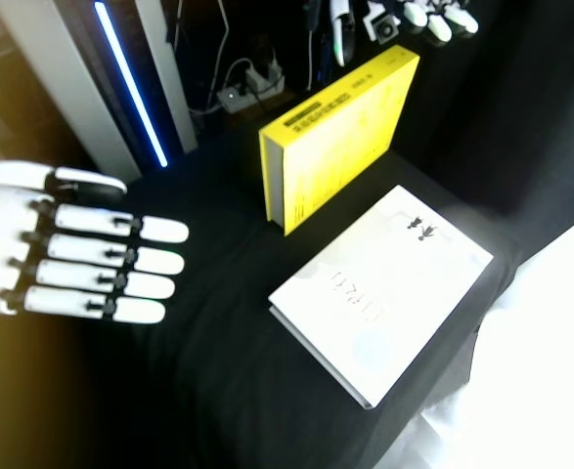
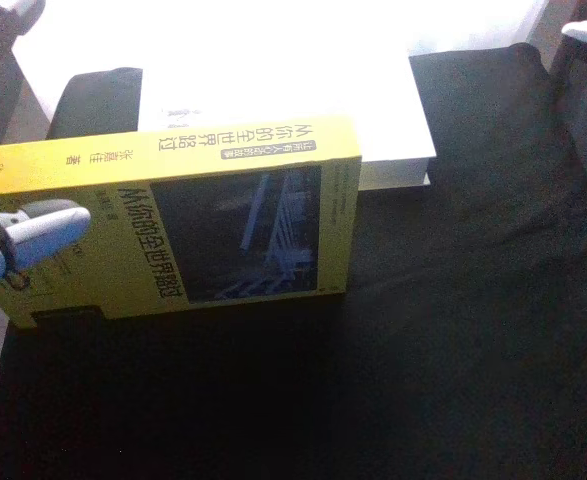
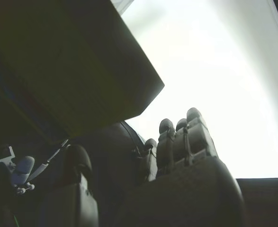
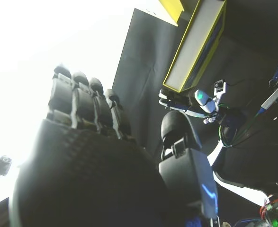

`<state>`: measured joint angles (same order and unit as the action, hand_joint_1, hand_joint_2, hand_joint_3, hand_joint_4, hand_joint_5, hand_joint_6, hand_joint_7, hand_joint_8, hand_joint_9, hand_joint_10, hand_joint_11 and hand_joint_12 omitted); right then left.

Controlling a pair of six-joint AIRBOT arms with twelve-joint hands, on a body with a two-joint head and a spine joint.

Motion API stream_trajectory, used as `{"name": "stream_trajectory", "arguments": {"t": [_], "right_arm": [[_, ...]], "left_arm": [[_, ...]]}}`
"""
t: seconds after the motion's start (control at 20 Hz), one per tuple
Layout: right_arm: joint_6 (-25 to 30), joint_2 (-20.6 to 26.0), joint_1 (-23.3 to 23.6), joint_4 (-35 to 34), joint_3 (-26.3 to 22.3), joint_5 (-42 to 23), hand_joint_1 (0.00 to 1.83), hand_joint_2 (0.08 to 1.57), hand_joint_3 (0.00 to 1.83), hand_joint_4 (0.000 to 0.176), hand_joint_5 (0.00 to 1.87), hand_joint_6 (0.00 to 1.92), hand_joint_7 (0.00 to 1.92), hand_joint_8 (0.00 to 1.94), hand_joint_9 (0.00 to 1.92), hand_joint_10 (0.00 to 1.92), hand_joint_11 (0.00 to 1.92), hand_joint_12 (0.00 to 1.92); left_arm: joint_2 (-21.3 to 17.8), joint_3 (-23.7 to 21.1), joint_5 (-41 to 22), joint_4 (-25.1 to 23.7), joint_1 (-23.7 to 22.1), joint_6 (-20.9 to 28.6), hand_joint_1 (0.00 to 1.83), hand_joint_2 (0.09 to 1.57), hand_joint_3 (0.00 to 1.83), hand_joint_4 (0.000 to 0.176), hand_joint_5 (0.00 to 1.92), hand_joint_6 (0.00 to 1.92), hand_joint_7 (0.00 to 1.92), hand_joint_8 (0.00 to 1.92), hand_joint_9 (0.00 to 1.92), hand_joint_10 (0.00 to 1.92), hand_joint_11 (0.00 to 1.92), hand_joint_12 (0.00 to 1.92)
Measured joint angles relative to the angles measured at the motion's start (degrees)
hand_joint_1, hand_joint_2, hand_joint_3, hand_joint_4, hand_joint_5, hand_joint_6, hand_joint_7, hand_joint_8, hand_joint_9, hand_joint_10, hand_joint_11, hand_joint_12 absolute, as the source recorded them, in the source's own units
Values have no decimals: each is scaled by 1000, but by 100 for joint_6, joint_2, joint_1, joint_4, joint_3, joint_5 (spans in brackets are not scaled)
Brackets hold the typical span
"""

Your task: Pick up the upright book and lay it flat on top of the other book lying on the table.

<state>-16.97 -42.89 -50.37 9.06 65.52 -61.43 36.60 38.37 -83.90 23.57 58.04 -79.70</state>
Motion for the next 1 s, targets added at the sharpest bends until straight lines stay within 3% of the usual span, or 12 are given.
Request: {"name": "stream_trajectory", "arguments": {"t": [0.05, 0.1, 0.2, 0.25, 0.35, 0.7, 0.75, 0.8, 0.85, 0.9, 0.95, 1.0], "right_arm": [[0, 0, 0, 0, 0, -4, 557, 1321, 55, 0, 0, 0, 0, 0, 0, 0, 0, 0], [0, 0, 0, -9, 0, -4, 555, 1321, 52, 0, 0, 0, 0, 0, 0, 0, 0, 0], [0, 0, 0, -4, 0, -2, 551, 1331, 53, 0, 0, 0, 0, 0, 0, 0, 0, 0], [0, -2, 0, -7, 0, -4, 520, 1348, 50, 0, 0, 0, 0, 0, 0, 0, 0, 0], [2, -17, 0, -13, 2, -2, 478, 1361, 51, 0, 0, 0, 0, 0, 0, 0, 0, 0], [20, -37, 0, -15, 13, -2, 483, 1366, 32, 0, 0, 0, 0, 0, 0, 0, 0, 0], [22, -42, 0, -15, 13, -2, 471, 1369, 30, 0, 0, 0, 0, 0, 0, 0, 0, 0], [24, -42, 0, -13, 13, -4, 458, 1371, 28, 0, 0, 0, 0, 0, 0, 0, 0, 0], [24, -42, 0, -13, 13, -4, 495, 1368, 22, 0, 0, 0, 0, 0, 0, 0, 0, 0], [24, -42, 0, -15, 13, -2, 527, 1360, 16, 0, 0, 0, 0, 0, 0, 0, 0, 0], [26, -42, 0, -15, 13, -2, 580, 1350, 9, 0, 0, 0, 0, 0, 0, 0, 0, 0], [28, -42, 0, -15, 13, -4, 615, 1343, 5, 0, 0, 0, 0, 0, 0, 0, 0, 0]], "left_arm": [[0, 0, -7, 7, 0, 0, 586, 1068, 8, 97, 0, 0, 0, 0, 0, 0, 0, 0], [0, 0, -20, 2, 17, -2, 589, 1066, 7, 117, 0, 0, 0, 0, 0, 0, 0, 0], [0, 0, -28, 7, 17, 0, 640, 1077, 8, 123, 0, 0, 0, 0, 0, 0, 0, 0], [2, 0, -26, 26, 24, 0, 640, 1084, 9, 174, 0, 0, 0, 0, 0, 0, 0, 0], [4, 2, 42, 120, 39, 0, 717, 1084, 6, 176, 0, 0, 0, 0, 0, 0, 0, 0], [258, 201, 601, 579, 39, -2, 698, 1080, 7, 176, 0, 0, 10, 4, 18, 7, 25, 12], [304, 258, 723, 568, 39, 0, 758, 1109, 0, 149, 41, 6, 115, 11, 139, 26, 4, 451], [321, 289, 789, 575, 39, 0, 829, 1111, 0, 117, 140, 13, 227, 13, 256, 32, 0, 712], [326, 306, 807, 566, 39, 2, 923, 1135, 2, 3, 363, 25, 507, 36, 529, 86, 163, 1004], [323, 310, 776, 564, 39, 2, 972, 1140, 1, 0, 539, 26, 723, 37, 743, 92, 333, 1077], [323, 310, 743, 529, 39, -7, 1190, 1159, 0, 0, 698, 900, 975, 851, 1085, 247, 621, 1217], [306, 299, 612, 404, 61, 0, 1237, 1162, 0, 0, 760, 1040, 1011, 1074, 1183, 492, 828, 1266]]}}
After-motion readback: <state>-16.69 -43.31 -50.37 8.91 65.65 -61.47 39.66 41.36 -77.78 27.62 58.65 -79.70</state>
